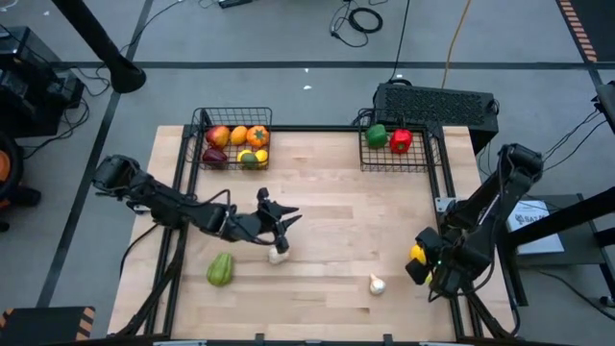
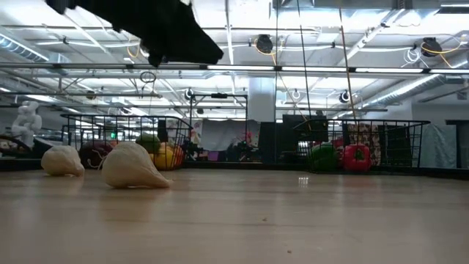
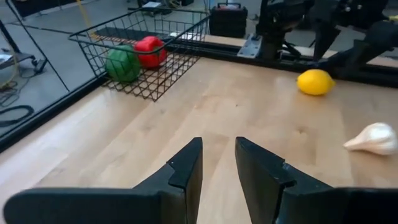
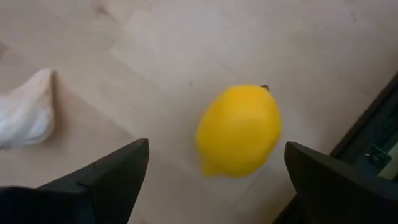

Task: Sort produce into baskets
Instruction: Put the yellow lemon in the left basket

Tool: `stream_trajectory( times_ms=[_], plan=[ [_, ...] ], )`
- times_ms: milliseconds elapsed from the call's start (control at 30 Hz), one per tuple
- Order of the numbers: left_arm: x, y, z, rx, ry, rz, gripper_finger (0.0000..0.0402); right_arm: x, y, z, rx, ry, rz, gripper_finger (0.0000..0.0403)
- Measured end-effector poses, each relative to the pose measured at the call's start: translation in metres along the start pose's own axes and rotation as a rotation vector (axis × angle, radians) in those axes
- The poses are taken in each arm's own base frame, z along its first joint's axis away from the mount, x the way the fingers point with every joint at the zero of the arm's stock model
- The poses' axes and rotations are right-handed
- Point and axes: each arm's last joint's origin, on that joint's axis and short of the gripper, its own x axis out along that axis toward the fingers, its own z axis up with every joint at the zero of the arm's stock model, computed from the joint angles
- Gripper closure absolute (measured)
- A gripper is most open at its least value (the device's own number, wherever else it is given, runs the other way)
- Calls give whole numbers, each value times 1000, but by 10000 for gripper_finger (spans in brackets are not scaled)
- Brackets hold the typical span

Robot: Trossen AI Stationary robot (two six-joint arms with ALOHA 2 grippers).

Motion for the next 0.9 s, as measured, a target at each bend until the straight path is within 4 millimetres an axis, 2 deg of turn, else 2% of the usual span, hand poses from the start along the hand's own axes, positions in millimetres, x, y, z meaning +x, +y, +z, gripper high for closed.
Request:
stream_trajectory(
  times_ms=[400, 667, 900],
  plan=[
    [23, 33, 5, -16, 48, -23, 299, 20, 11, 9, 23, -34, -132, 37],
    [24, 36, 6, 5, 45, -20, 299, 44, 21, 9, -23, 2, -262, 52],
    [24, 36, 6, 5, 43, -19, 299, 60, 32, 3, -50, 20, -236, 80]
  ],
)
